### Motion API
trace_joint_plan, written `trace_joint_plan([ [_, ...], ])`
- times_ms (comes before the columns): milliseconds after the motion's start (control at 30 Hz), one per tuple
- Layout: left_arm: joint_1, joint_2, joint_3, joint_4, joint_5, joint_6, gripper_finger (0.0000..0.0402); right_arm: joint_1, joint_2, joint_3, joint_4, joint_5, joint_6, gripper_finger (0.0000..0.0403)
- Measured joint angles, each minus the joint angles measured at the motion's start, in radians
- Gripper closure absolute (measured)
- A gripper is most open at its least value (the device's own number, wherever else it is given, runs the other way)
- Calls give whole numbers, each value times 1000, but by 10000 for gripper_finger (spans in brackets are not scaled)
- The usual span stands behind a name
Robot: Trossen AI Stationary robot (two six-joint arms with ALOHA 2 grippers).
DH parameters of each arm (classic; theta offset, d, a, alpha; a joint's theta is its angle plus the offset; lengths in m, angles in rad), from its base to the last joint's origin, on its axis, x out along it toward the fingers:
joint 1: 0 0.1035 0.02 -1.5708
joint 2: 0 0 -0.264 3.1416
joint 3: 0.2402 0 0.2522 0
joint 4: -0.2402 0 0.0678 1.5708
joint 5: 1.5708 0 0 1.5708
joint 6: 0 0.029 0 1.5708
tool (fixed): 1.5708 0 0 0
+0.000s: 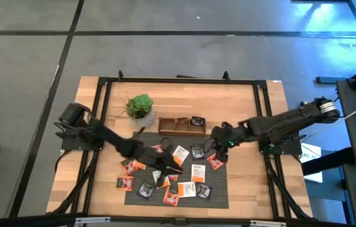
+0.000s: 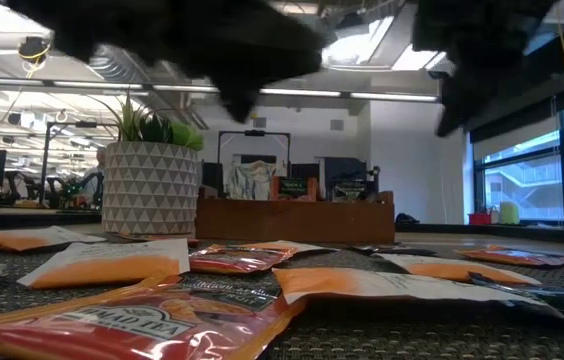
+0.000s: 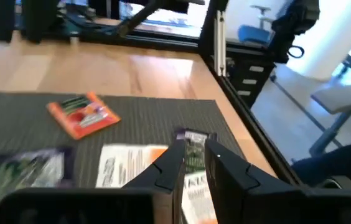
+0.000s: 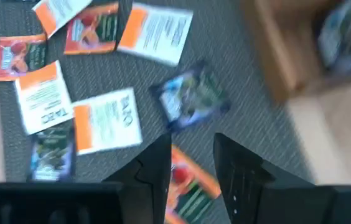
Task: Pick & Place Tea
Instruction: Put the white tea bag into the left section of the wooden organizer
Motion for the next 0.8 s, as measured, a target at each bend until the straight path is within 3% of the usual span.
trace_joint_plan([
  [233,78,195,278,-217,54,57,343,44,-4,-106,-22,-2,238,281],
  [433,109,327,481,-341,61,69,343,63,-3,-171,-31,-6,319,281],
  [667,122,349,541,-530,74,88,343,68,-3,-177,75,43,252,281],
  [800,114,348,542,-638,-1,69,343,68,-2,-177,189,156,175,281],
])
